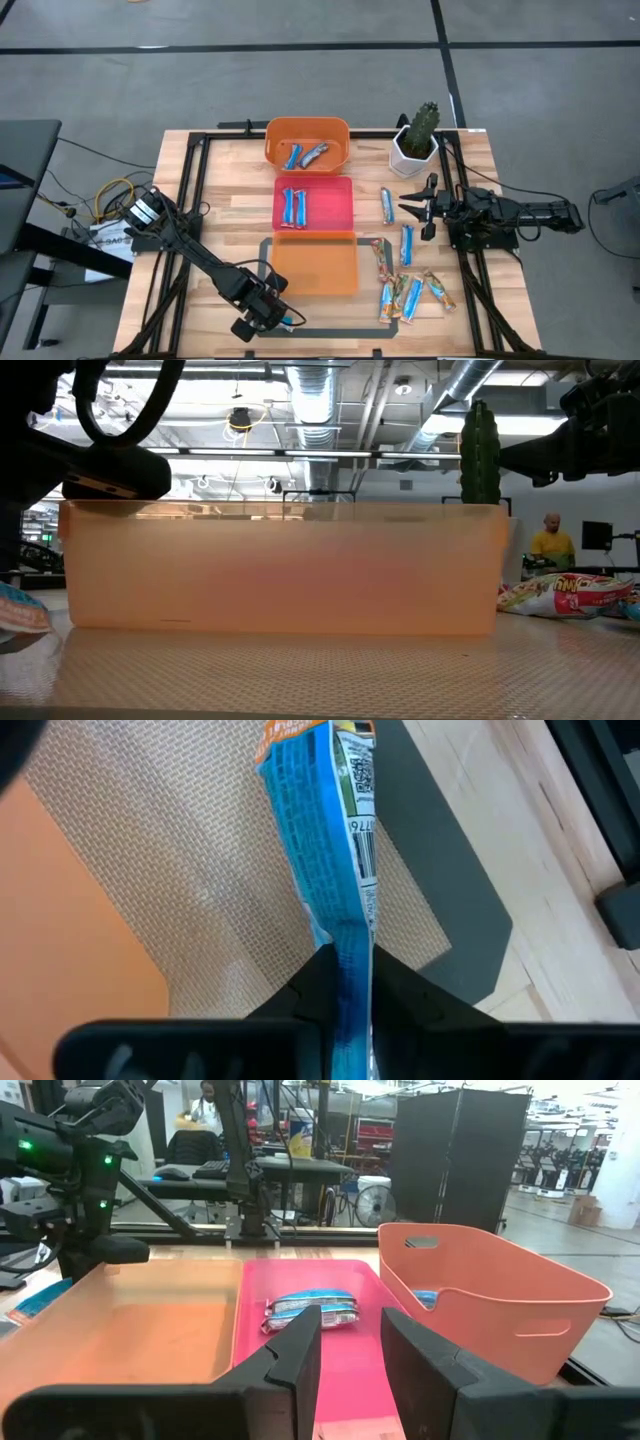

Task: Pick and place Granola Bars by type
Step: Put the yellow granola bar into the bottom orange bin

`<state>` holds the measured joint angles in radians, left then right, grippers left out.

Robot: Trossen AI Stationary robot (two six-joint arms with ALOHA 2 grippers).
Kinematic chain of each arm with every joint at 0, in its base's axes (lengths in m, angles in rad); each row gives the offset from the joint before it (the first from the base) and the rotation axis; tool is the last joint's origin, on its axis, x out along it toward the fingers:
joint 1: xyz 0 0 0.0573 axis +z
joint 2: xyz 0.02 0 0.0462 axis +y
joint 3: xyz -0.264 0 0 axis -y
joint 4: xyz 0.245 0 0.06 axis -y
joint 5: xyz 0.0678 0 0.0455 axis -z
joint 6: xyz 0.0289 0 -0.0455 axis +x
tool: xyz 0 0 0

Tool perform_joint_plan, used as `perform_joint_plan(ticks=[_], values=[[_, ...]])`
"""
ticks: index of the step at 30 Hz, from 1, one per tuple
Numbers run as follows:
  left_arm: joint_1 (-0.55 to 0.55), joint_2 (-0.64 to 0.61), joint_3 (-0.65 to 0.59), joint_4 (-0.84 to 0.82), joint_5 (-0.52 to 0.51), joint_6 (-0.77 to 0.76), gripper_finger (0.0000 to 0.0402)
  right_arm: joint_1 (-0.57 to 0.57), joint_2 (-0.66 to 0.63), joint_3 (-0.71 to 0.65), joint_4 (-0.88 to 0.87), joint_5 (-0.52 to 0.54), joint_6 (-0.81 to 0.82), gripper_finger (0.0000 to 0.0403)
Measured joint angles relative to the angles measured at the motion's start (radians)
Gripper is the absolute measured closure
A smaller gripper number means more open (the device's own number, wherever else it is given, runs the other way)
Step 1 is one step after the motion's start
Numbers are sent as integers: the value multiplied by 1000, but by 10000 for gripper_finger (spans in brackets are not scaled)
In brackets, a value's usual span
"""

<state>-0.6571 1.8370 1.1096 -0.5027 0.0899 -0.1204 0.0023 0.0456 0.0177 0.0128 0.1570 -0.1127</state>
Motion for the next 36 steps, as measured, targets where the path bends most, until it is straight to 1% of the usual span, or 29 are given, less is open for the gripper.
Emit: perform_joint_plan(ticks=[5,10,19,22,29,36], values=[[-3,-2,5,-7,-1,-2,365,0,0,0,0,0,0,301],[-8,-34,6,-15,-2,-49,364,0,0,0,0,0,0,301],[-12,-173,7,-115,-107,-84,364,0,0,0,0,0,0,301],[-10,-228,7,-155,-149,-129,363,0,0,0,0,0,0,301],[-6,-342,8,-190,-247,-237,363,0,0,0,0,0,0,301],[-6,-387,8,-224,-280,-336,363,0,0,0,-1,0,0,301]])
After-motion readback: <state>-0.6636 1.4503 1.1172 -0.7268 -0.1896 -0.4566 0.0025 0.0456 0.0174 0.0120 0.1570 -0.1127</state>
